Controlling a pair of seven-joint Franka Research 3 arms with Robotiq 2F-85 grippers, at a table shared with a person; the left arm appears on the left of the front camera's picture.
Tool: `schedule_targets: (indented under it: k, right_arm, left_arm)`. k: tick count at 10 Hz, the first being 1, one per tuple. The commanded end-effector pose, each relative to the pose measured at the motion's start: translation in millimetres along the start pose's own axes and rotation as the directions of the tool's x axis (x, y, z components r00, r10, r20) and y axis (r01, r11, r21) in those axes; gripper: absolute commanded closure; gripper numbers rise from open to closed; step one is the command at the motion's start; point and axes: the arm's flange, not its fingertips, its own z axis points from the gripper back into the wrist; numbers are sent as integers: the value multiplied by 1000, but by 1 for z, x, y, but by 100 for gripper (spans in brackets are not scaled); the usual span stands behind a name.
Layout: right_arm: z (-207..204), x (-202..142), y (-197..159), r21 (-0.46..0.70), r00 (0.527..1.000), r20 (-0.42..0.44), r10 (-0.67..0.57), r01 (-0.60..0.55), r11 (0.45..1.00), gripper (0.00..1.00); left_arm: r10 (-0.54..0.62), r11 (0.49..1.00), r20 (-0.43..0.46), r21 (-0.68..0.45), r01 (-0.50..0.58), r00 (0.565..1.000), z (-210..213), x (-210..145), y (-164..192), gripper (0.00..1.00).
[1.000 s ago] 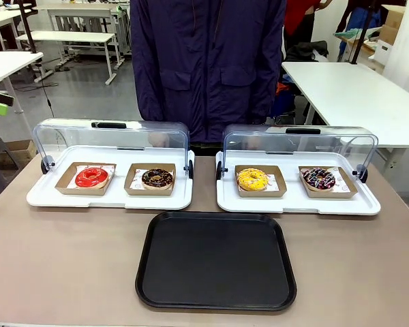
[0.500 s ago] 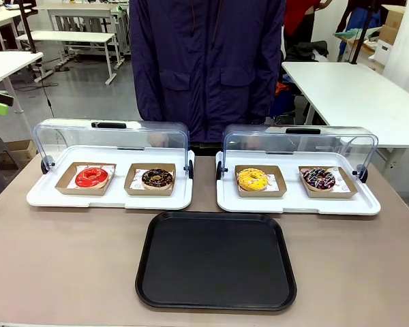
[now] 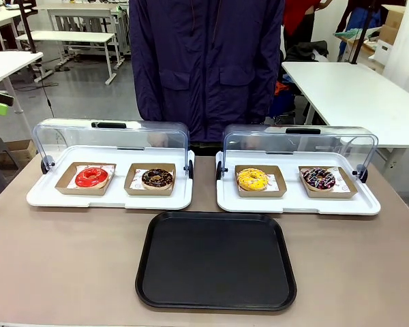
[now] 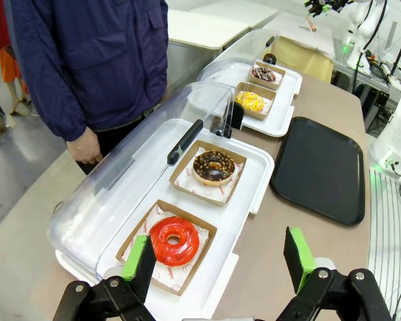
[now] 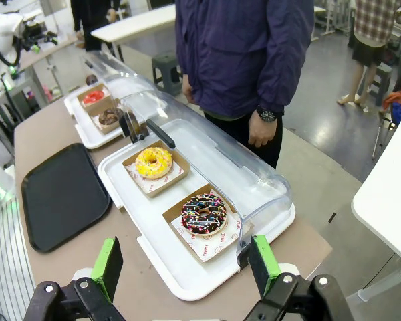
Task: Move the first donut from the left to the tray.
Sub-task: Pick up the Paper togo box containing the Donut indicated by the person and place it on the Handle tray.
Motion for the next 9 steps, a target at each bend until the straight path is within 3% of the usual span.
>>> schedule_targets:
  k: [1,9]
  right_arm:
    - [0,-1,3,8,1000,4,9,-9,1000,0]
    - [0,-1,3,8,1000,4,9,-9,1000,0]
  left_arm:
    - [-12,1000,-1,-11,12,1000,1,1,-1,0]
    - [-12,1000,-1,-11,12,1000,1,1,-1,0]
